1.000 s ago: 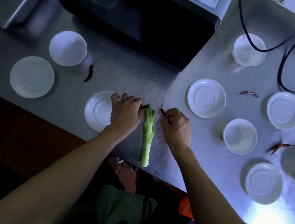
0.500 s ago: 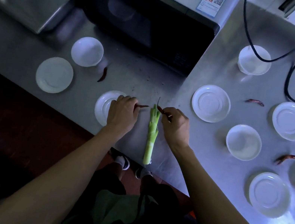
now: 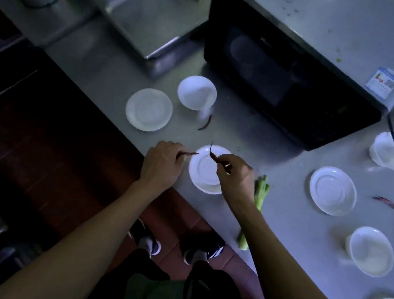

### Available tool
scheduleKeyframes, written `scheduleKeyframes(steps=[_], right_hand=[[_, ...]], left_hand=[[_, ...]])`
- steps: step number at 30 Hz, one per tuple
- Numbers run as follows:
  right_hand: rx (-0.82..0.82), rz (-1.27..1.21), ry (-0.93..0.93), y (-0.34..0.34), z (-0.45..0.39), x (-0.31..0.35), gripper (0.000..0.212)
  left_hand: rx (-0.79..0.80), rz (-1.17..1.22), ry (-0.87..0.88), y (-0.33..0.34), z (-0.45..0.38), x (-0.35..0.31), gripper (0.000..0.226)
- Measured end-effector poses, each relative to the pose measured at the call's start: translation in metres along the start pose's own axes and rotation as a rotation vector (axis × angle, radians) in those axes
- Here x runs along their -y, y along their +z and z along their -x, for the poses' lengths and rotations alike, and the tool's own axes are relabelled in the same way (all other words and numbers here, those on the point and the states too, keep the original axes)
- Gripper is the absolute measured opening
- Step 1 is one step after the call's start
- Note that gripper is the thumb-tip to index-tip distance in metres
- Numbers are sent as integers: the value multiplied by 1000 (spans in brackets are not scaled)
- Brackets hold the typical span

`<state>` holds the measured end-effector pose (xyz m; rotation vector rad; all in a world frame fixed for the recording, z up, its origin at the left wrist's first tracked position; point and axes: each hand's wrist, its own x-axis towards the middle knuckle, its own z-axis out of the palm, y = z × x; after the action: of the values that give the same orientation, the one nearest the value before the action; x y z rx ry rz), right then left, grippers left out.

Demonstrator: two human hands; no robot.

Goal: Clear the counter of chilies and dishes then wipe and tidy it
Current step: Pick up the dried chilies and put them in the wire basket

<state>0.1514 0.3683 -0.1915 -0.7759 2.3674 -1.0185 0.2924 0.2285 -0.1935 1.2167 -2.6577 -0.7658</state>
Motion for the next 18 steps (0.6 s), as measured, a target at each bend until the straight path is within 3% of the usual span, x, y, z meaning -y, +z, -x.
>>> scheduleKeyframes(steps=[9, 18], right_hand=[[14, 37, -196, 94, -11, 130, 16], [128, 96, -402, 170, -22, 242, 12]], left_hand=[[-166, 85, -85, -103, -1, 131, 12], [-332, 102, -191, -185, 11, 223, 15]])
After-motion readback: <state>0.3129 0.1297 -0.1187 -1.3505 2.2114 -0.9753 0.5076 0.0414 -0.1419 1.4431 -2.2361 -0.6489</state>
